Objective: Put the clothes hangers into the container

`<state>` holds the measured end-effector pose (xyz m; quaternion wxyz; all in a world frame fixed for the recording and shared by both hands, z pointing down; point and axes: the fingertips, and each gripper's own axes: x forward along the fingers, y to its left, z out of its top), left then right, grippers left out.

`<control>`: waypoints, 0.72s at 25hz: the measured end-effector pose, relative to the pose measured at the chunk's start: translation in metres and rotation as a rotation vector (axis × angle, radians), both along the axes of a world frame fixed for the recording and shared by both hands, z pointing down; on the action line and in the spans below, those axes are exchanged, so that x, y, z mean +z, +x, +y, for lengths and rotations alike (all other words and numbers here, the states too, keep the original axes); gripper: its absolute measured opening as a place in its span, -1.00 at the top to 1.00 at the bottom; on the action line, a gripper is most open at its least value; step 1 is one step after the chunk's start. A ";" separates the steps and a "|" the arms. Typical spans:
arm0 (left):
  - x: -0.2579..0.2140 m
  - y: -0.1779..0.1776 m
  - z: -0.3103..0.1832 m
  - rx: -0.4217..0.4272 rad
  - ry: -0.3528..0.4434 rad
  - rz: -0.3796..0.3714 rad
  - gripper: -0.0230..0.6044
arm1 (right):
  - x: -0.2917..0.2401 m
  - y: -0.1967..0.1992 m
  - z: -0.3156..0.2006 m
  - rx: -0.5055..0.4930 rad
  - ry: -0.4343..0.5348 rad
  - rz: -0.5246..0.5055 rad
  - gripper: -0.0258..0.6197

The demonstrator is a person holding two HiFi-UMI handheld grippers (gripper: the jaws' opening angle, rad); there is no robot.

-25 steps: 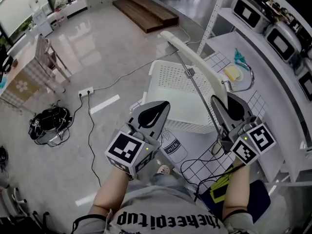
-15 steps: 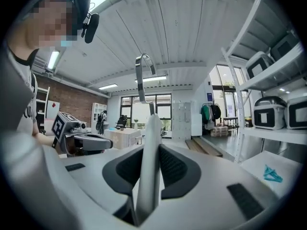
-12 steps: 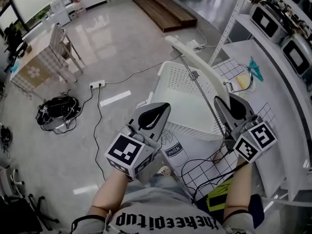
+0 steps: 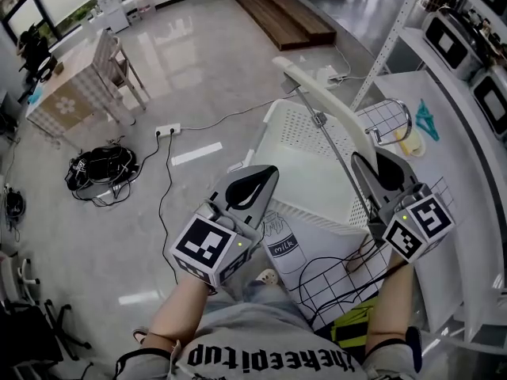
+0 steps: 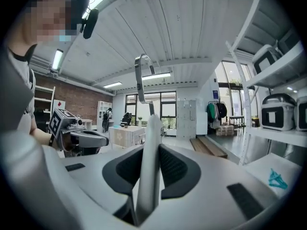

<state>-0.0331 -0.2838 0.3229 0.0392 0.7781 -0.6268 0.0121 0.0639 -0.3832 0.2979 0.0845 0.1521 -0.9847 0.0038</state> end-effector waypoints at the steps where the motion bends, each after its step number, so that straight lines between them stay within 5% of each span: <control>1: 0.000 0.000 -0.001 -0.004 0.001 0.000 0.90 | -0.002 -0.002 -0.001 -0.015 0.006 -0.006 0.68; 18: 0.006 -0.004 -0.012 -0.056 -0.031 0.001 0.90 | 0.056 -0.020 -0.014 -0.090 -0.143 0.039 0.66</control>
